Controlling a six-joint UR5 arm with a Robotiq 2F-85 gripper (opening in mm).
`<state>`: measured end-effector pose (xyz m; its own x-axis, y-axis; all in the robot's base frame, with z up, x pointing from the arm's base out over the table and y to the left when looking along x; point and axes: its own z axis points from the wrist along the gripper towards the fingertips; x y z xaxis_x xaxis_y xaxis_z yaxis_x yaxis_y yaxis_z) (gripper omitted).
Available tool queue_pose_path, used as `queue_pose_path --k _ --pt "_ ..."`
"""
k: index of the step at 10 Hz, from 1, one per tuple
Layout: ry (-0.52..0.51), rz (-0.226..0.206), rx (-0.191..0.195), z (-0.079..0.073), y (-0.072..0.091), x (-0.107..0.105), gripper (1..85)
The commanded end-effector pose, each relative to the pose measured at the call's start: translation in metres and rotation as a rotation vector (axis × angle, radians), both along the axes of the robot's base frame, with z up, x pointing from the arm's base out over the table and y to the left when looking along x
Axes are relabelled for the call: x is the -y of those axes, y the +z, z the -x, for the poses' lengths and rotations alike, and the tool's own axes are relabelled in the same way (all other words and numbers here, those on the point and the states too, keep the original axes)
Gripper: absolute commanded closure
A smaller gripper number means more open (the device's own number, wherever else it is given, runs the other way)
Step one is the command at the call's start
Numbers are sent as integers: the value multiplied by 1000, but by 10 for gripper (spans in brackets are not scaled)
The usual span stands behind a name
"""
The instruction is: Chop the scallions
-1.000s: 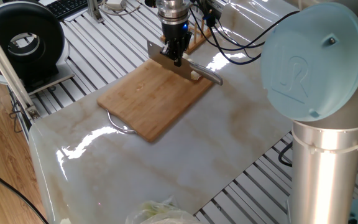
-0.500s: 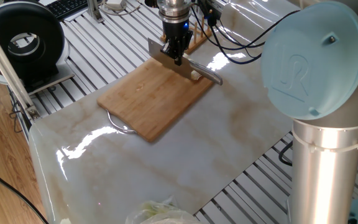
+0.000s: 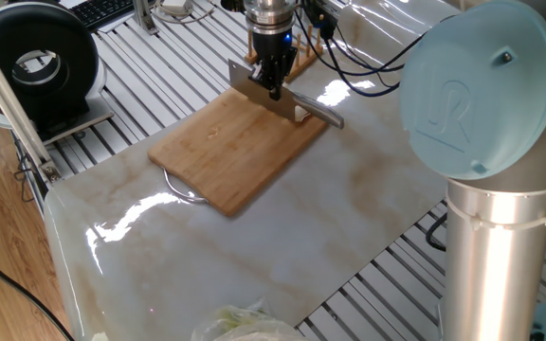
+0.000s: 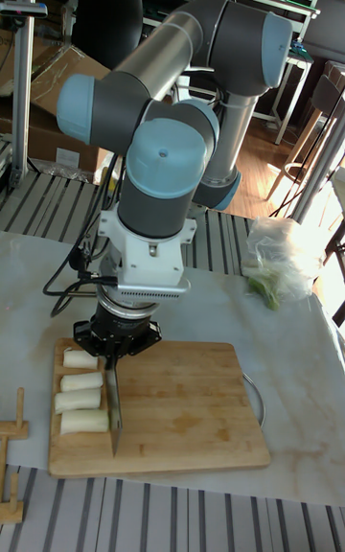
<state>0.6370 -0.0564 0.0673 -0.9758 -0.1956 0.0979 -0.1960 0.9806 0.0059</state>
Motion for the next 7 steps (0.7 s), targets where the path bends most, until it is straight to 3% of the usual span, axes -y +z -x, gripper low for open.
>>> queue_pose_path --k 1,7 --pt "15 -7 -9 3 3 5 843" --pt "27 -44 -1 6 2 6 843"
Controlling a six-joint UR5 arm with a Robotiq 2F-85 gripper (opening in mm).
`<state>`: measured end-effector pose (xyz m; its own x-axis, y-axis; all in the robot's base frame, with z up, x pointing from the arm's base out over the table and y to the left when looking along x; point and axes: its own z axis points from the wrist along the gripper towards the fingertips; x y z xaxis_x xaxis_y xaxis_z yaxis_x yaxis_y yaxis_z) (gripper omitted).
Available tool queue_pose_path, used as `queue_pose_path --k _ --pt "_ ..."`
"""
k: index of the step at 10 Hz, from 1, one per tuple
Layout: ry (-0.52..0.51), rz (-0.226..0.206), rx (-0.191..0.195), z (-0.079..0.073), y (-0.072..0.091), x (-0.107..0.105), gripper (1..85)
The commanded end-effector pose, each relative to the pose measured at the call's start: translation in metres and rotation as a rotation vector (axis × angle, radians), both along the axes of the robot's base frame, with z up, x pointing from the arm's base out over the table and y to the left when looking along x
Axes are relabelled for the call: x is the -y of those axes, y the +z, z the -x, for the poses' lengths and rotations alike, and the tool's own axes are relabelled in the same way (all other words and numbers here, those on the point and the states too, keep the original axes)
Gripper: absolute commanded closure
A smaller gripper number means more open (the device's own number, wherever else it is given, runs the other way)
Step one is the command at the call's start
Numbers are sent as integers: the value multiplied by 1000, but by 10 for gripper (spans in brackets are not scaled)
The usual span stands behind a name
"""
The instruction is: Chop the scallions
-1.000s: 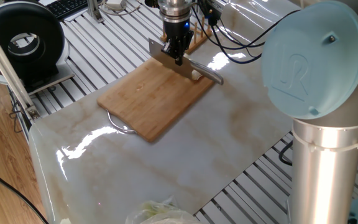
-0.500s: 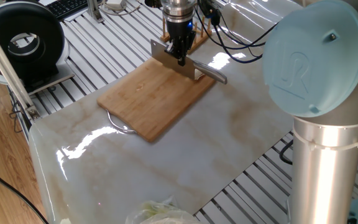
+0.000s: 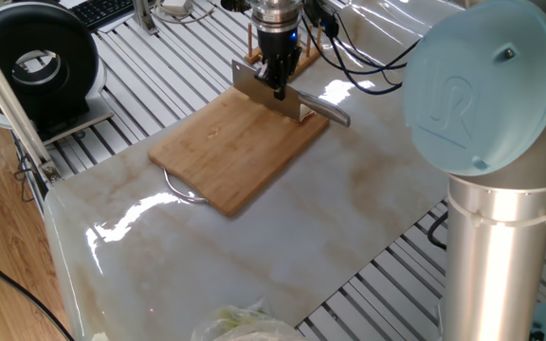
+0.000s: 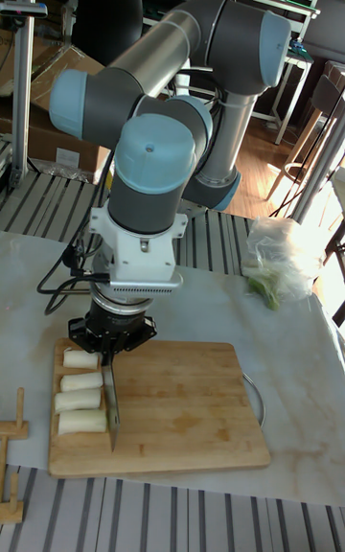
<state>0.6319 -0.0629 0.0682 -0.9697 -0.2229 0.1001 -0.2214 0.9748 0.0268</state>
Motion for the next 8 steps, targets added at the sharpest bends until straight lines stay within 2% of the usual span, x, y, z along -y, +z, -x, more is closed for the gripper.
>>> queue_pose_path --k 1,4,8 --pt "4 -20 6 0 1 1 843" --pt "-13 -22 25 -4 1 2 843" --pt "-45 -37 26 -4 2 -1 843"
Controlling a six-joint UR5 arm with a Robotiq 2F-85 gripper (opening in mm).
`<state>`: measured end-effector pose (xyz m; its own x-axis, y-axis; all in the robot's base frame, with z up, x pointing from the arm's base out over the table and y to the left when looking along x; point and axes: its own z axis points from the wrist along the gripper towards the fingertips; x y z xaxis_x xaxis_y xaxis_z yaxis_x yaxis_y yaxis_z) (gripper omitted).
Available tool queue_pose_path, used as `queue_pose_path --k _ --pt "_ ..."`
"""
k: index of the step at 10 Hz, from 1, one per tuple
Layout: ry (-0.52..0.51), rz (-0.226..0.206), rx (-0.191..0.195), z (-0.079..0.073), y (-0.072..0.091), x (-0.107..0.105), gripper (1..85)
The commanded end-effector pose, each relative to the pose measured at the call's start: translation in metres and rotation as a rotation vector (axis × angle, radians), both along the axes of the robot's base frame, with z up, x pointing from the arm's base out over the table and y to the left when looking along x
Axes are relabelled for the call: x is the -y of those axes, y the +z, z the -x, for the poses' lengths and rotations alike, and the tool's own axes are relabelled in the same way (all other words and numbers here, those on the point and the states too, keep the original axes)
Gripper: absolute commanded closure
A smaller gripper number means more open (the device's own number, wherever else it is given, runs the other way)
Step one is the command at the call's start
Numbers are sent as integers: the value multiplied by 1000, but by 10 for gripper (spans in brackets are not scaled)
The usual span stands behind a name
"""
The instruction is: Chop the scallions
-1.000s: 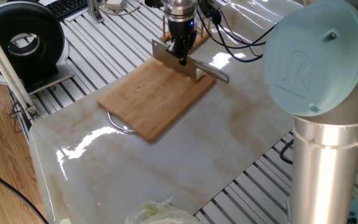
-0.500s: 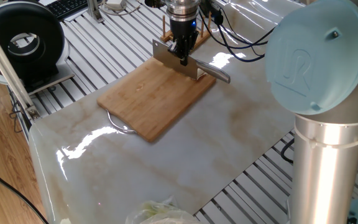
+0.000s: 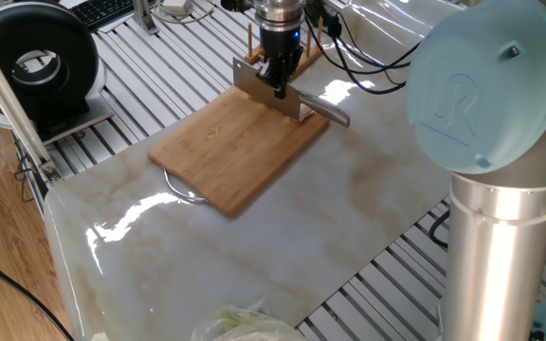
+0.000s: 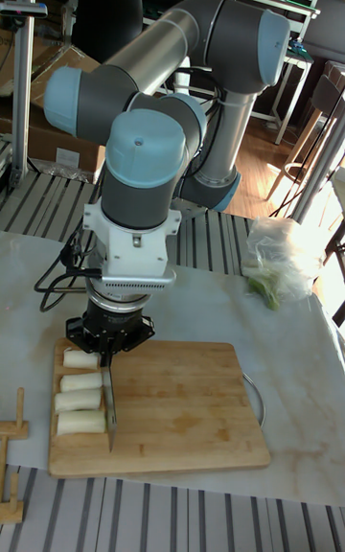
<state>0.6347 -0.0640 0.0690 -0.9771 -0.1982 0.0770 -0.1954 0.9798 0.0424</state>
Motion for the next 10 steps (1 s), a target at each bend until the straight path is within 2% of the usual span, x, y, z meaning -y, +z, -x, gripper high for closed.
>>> queue_pose_path --k 1,4,5,6,8,9,10 --pt "-9 -12 10 -1 0 0 843" --pt "8 -6 5 0 0 3 843" --pt "-3 -22 5 0 0 -2 843" --pt "-31 -61 -10 2 4 -15 843" --pt "-54 -64 -30 3 20 -23 843" --pt "-58 -65 -29 3 27 -24 843" --pt "-60 -48 -22 3 34 -19 843"
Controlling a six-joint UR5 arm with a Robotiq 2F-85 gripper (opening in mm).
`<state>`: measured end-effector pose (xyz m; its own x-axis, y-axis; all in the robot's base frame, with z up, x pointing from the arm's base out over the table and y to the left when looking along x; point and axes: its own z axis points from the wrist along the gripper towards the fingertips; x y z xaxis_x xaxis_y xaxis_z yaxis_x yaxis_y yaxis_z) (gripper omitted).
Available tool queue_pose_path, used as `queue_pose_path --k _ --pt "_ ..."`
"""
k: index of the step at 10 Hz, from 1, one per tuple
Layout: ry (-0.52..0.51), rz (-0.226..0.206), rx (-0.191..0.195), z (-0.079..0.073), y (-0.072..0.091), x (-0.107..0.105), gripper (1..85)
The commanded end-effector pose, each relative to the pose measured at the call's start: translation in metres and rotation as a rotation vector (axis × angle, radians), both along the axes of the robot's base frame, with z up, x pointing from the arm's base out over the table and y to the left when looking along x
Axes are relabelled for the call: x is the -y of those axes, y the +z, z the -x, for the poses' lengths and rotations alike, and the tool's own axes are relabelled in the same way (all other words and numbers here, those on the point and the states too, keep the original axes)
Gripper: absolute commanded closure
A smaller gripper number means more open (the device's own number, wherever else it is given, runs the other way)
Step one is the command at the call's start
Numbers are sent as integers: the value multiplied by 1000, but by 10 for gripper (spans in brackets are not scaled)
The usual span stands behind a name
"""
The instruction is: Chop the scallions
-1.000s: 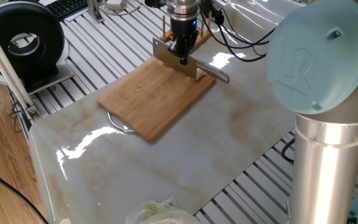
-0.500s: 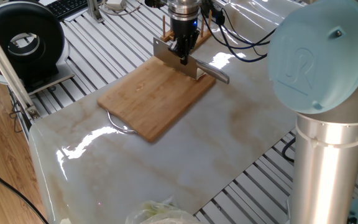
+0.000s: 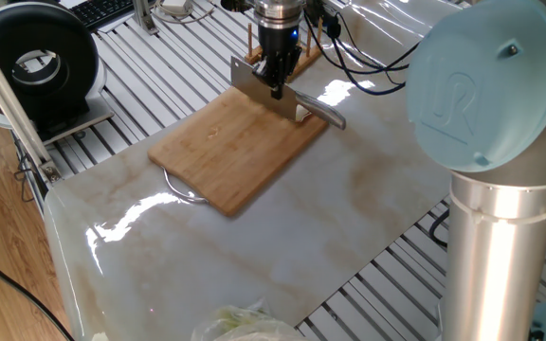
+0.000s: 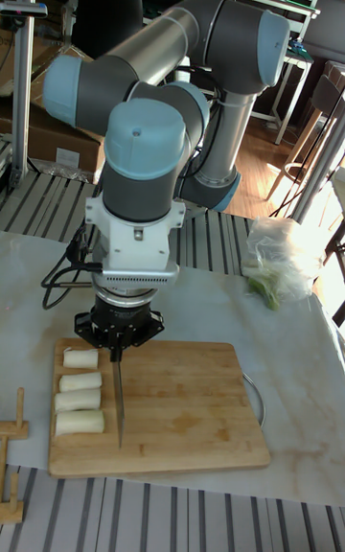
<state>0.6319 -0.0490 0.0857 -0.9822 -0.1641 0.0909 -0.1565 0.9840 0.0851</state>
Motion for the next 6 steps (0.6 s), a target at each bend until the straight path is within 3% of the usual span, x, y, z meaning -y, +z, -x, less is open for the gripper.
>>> queue_pose_path --k 1,4,6 --pt "-19 9 9 -1 21 1 843" --pt "-23 19 36 -7 29 8 843" --pt "-23 54 46 -8 31 18 843"
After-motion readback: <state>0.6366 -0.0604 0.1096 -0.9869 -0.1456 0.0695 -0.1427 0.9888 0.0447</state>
